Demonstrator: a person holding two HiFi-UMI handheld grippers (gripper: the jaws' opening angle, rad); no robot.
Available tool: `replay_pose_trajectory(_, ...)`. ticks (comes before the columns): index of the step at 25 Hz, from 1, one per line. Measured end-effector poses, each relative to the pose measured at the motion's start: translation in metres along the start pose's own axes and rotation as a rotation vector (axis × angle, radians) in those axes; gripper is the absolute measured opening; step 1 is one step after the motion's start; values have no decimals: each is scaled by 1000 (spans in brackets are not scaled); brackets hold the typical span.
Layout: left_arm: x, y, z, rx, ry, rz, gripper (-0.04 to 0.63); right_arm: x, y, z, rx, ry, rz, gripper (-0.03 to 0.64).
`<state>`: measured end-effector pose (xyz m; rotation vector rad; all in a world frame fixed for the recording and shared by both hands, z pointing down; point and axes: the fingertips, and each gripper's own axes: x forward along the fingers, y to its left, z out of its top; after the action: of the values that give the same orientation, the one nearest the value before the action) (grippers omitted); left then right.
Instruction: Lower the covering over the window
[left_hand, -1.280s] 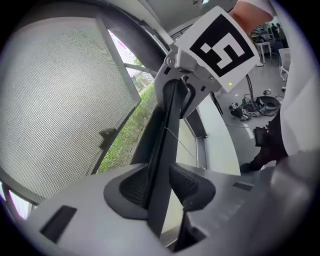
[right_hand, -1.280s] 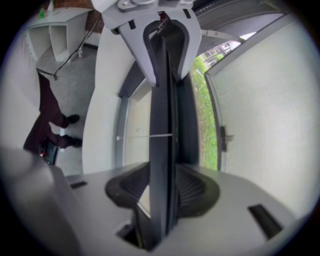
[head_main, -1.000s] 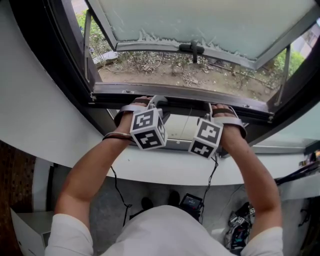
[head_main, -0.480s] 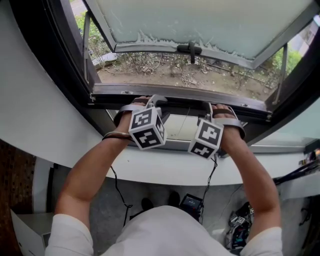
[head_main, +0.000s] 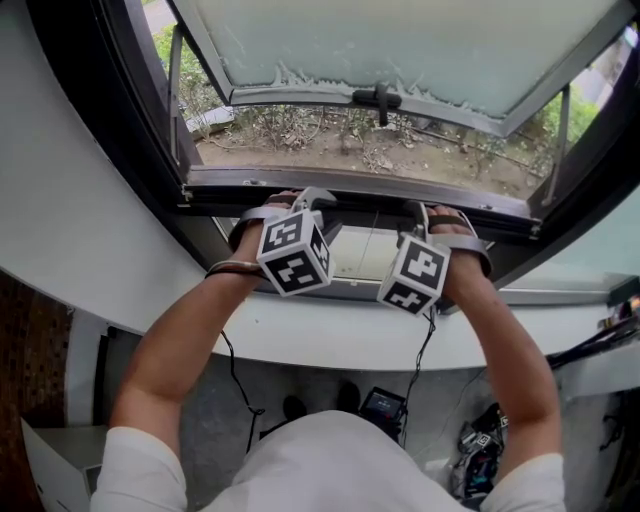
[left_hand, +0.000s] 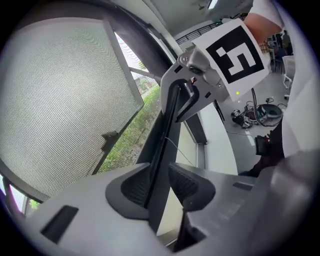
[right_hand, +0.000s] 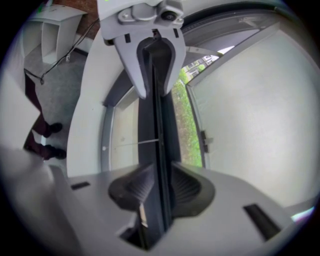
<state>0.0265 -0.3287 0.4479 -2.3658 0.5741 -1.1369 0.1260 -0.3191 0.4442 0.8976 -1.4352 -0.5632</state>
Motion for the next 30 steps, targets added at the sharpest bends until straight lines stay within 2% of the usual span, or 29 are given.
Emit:
replay_pose_trajectory(7,-14,6,8,-35,-39,23,133,-14,-15,1,57,-30,-45,100)
replay_pose_trajectory(12,-32,20,22,-93,-114,69,106,-33,-41,5,142,-78,-133,56)
replay_pose_trajectory(17,-53,31,38,-150,-198,118,43,-50,-56,5,217,-112,-189,37)
replay_pose_trajectory(24,-75,36,48,-206,-288,144,25,-67,-69,5,296,-136,-248,26)
replay_pose_trajectory(27,-87,39,48,-252,-329,165,25,-74,-70,4,328,-146,-269,26)
replay_pose_trajectory(30,-108,45,50,-338,-398,198,25,-85,-72,4,379,-172,-299,26)
